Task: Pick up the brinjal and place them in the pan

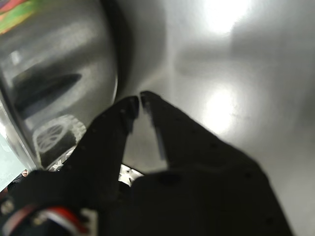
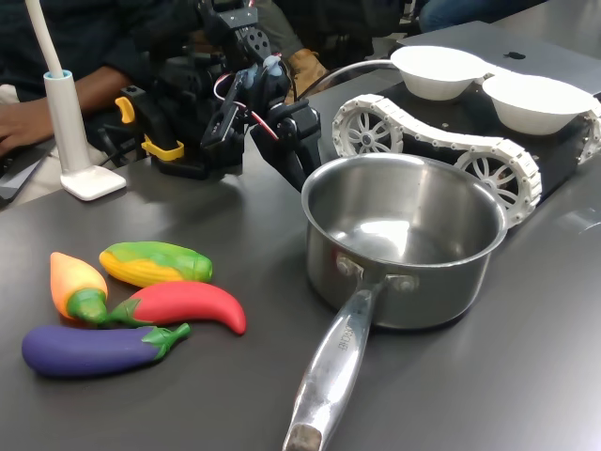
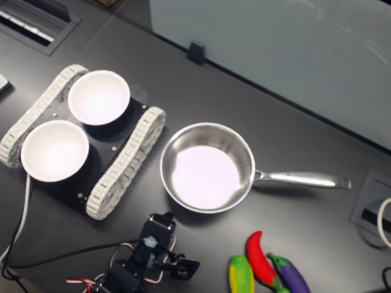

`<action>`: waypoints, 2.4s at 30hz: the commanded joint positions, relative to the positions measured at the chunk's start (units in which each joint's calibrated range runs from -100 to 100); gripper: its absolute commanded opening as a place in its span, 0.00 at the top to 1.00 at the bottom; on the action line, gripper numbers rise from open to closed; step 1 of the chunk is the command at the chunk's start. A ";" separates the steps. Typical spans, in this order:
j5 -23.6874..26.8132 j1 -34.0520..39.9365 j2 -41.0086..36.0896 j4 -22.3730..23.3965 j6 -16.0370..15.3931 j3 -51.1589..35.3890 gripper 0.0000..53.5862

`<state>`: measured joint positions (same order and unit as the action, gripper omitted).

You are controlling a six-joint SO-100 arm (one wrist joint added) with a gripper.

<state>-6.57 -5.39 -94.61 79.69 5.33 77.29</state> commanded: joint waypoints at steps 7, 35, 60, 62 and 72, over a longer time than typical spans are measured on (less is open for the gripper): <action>1.12 1.03 -0.92 0.78 -1.54 -5.54 1.00; 1.56 -27.29 5.41 7.09 -1.21 -31.08 1.00; 4.44 -52.87 29.20 -2.20 -1.46 -48.62 0.96; 4.35 -54.36 31.22 -2.97 -1.46 -49.71 0.97; 4.44 -58.71 37.21 -4.76 -3.31 -52.34 0.97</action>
<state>-2.37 -62.60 -58.50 78.58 3.21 30.32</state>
